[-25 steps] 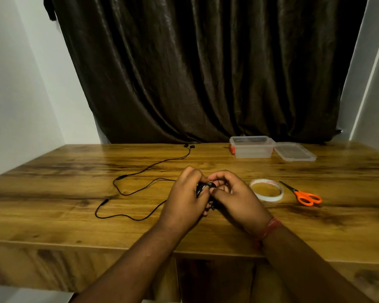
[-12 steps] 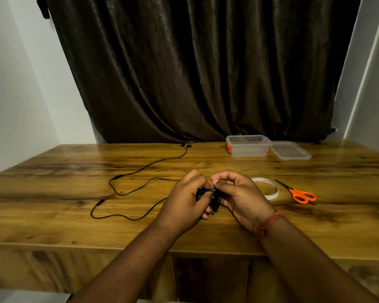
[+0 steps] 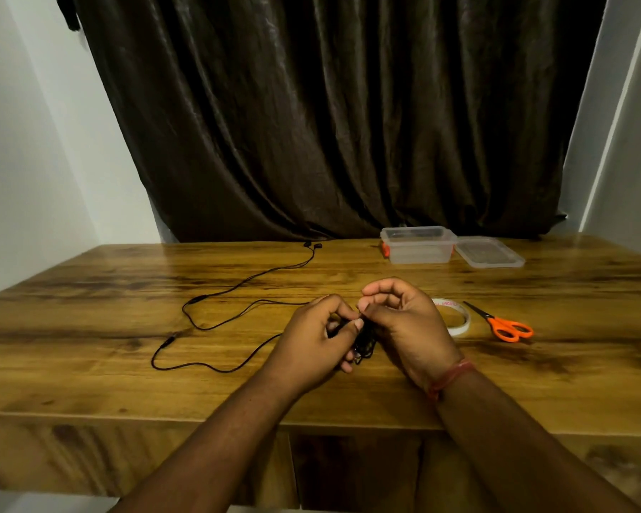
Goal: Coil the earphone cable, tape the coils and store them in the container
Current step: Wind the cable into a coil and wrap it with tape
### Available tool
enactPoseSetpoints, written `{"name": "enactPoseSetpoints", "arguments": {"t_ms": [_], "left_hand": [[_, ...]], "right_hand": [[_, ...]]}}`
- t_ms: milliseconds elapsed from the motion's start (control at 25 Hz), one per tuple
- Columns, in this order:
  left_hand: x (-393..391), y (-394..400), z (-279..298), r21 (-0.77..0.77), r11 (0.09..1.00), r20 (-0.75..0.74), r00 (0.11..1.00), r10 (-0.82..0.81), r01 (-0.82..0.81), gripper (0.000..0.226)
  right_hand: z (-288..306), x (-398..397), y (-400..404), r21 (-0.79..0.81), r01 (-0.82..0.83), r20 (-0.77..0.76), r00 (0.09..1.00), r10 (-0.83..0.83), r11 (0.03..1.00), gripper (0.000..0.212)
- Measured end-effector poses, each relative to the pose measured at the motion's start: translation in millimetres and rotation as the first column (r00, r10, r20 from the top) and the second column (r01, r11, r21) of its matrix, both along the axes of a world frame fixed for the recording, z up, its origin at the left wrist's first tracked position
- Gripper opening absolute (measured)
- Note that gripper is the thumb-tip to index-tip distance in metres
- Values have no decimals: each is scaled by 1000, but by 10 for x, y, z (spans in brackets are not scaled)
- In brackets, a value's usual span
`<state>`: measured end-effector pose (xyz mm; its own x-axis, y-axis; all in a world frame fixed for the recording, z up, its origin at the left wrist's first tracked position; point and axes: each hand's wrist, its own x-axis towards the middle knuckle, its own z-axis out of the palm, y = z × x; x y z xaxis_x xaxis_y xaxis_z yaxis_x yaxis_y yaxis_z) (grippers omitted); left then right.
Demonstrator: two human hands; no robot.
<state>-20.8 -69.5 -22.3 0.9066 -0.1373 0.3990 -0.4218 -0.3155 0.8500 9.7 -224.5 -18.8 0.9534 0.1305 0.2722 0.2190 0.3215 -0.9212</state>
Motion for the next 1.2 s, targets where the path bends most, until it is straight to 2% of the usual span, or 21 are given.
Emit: {"name": "enactPoseSetpoints", "arguments": {"t_ms": [160, 320, 440, 560, 800, 960, 1080, 1200], "left_hand": [[9, 26, 22, -113, 993, -92, 995, -34, 23, 6], [46, 49, 22, -176, 984, -149, 989, -20, -7, 11], [86, 55, 11, -194, 980, -194, 981, -4, -34, 9], [118, 71, 33, -307, 951, -263, 964, -39, -46, 11], [118, 147, 98, -481, 875, -369, 917, -152, -49, 7], [116, 176, 126, -549, 835, -407, 884, -230, -35, 10], [114, 192, 139, -589, 806, -427, 869, -248, -60, 14], [96, 202, 167, -623, 777, -452, 851, -267, -87, 10]], "right_hand": [[50, -52, 7, -89, 61, 116, 992, -51, 994, 22], [68, -123, 34, -244, 156, 253, 963, -93, 957, 29], [51, -150, 62, -381, 272, 352, 927, -134, 884, 29], [43, -175, 119, -486, 384, 466, 874, -139, 785, 27], [46, -200, 209, -509, 490, 570, 808, -150, 708, 21], [64, -224, 194, -477, 514, 578, 794, -186, 713, 25], [67, -238, 206, -531, 524, 615, 779, -122, 666, 23], [61, -241, 224, -551, 584, 691, 720, -68, 596, 20]]}}
